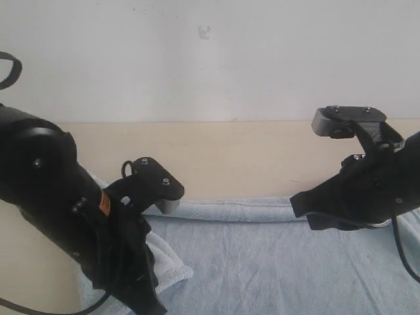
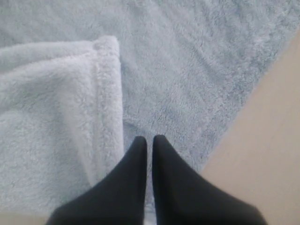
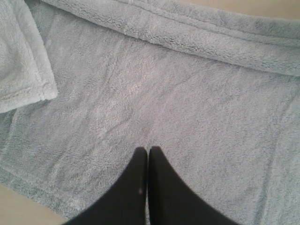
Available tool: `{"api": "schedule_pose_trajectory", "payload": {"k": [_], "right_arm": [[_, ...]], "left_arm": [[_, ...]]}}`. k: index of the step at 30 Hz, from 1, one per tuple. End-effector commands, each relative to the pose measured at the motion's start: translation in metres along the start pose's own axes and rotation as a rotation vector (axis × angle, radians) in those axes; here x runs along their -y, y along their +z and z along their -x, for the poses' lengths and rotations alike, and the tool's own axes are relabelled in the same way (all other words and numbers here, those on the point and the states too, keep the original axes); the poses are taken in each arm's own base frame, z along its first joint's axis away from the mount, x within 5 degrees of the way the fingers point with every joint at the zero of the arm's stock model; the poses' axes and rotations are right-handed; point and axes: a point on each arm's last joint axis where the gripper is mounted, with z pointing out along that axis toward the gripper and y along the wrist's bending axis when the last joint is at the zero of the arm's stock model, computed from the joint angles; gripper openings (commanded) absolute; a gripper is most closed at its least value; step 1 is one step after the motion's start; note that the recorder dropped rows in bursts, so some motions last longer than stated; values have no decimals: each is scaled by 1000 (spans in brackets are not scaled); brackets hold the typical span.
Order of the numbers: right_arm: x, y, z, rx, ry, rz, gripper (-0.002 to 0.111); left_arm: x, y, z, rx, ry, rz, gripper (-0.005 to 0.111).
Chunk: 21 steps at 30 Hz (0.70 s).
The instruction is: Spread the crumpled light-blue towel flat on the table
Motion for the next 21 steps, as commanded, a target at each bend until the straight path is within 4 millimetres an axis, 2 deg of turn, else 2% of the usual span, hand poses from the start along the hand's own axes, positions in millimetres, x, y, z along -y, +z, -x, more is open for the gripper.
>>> {"api": "schedule_pose_trajectory", "payload": {"k": [1, 6, 10, 13, 15, 16, 17, 20, 21], "right_arm": [[-1, -2, -1, 10, -6, 3, 0], [-1, -2, -1, 6, -6, 5, 0], [-1, -2, -2, -1, -6, 7, 0], [-1, -2, -2, -1, -6, 7, 0], [-1, -2, -2, -1, -6, 7, 0], [-1, -2, -2, -1, -6, 7, 0], [-1, -2, -2, -3, -6, 8, 0], [-1, -2, -2, -5, -6, 9, 0], [-1, -2, -2, -5, -6, 9, 0]], "left_arm": [[-2, 19, 2, -29, 98, 0, 7], [-10, 43, -5, -142, 137, 35, 25], [-10, 51, -6, -163, 87, 34, 47], [-11, 56, -7, -172, 63, 38, 55], [-12, 60, -7, -180, 71, 46, 52], [-14, 60, -7, -184, 64, 64, 46], [-16, 61, -8, -190, 49, 91, 38], [-29, 57, -11, -222, -45, 236, 3], [-33, 56, -13, -236, -58, 288, 4]]}}
